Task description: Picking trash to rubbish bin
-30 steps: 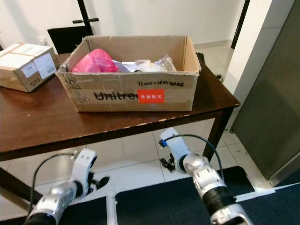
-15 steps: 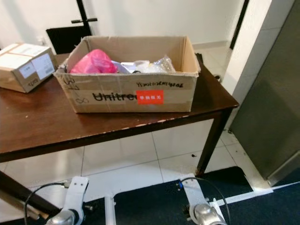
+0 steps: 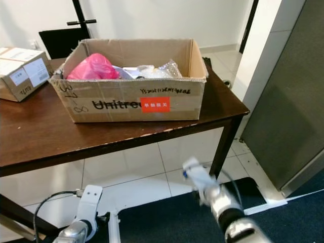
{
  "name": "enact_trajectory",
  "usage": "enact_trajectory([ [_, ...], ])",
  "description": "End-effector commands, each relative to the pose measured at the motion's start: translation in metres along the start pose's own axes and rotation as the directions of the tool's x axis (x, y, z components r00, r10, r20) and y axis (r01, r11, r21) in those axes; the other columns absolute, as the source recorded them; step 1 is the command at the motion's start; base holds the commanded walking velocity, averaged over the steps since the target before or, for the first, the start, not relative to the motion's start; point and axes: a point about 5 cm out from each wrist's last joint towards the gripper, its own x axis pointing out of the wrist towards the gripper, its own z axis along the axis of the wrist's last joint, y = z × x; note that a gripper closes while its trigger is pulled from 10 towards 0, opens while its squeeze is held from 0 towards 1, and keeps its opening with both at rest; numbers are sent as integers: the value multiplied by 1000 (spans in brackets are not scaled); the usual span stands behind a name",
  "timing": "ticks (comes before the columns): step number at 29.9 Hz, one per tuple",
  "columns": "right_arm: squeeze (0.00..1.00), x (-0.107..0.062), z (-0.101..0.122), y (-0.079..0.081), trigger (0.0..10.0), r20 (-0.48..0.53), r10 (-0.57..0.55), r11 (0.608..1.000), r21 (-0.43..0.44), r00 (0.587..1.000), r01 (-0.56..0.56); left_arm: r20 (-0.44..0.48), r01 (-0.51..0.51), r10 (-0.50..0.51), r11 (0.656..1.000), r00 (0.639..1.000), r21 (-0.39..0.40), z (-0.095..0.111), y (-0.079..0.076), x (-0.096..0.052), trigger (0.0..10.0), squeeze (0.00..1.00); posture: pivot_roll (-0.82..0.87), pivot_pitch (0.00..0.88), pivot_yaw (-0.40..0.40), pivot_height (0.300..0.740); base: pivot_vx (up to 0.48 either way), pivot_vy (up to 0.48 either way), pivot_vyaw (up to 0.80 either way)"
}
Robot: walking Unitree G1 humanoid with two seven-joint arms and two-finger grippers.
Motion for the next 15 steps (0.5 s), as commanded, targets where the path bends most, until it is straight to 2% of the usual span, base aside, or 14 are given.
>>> enact_trajectory([
  [1,0,-3,16,7,10000,45,88,996,-34,995,-87,6,3,-3,1000,1000,11,0,-2,0,10000,0,-93,157,21,740,0,0,0],
  [2,0,-18,59,1,10000,159,161,980,-143,974,-139,13,8,-8,1000,1000,17,1,-2,0,10000,0,-91,167,27,740,0,0,0],
  [3,0,-39,105,-2,10000,272,227,961,-219,935,-169,20,12,-12,1000,1000,27,3,-1,0,10000,0,-87,177,28,740,0,0,0],
  [4,0,-56,132,-1,10000,333,274,943,-276,902,-185,26,15,-16,999,1000,35,4,-1,0,10000,0,-87,177,28,740,0,0,0],
  [5,0,-56,132,-1,10000,333,274,943,-276,902,-185,26,15,-16,999,1000,35,4,-1,0,10000,0,-87,177,28,740,0,0,0],
  [6,0,-74,159,-2,10000,390,307,927,-329,868,-180,30,14,-15,999,999,35,6,0,0,10000,0,-86,184,27,740,0,0,0],
  [7,0,-74,159,-2,10000,390,307,927,-329,868,-180,30,14,-15,999,999,35,6,0,0,10000,0,-86,184,27,740,0,0,0],
  [8,0,-99,193,-5,10000,458,323,913,-382,828,-145,40,9,-11,1000,999,29,9,1,0,10000,0,-99,185,24,740,0,0,0],
  [11,0,-138,240,-11,10000,555,330,893,-446,764,-61,53,11,-12,1000,999,21,12,0,1,10000,0,-108,192,20,740,0,0,0],
  [12,0,-147,251,-13,10000,582,328,893,-448,744,-44,54,12,-14,1000,998,21,13,0,1,10000,0,-108,195,19,740,0,0,0],
  [13,0,-147,251,-13,10000,582,328,893,-448,744,-44,54,12,-14,1000,998,21,13,0,1,10000,0,-108,195,19,740,0,0,0],
  [14,0,-162,265,-15,10000,612,324,885,-465,721,-3,55,13,-14,1000,998,21,13,-1,1,10000,0,-112,198,16,740,0,0,0],
  [15,0,-167,269,-15,10000,620,324,882,-472,714,9,55,13,-14,1000,998,21,13,-1,1,10000,0,-112,198,16,740,0,0,0],
])
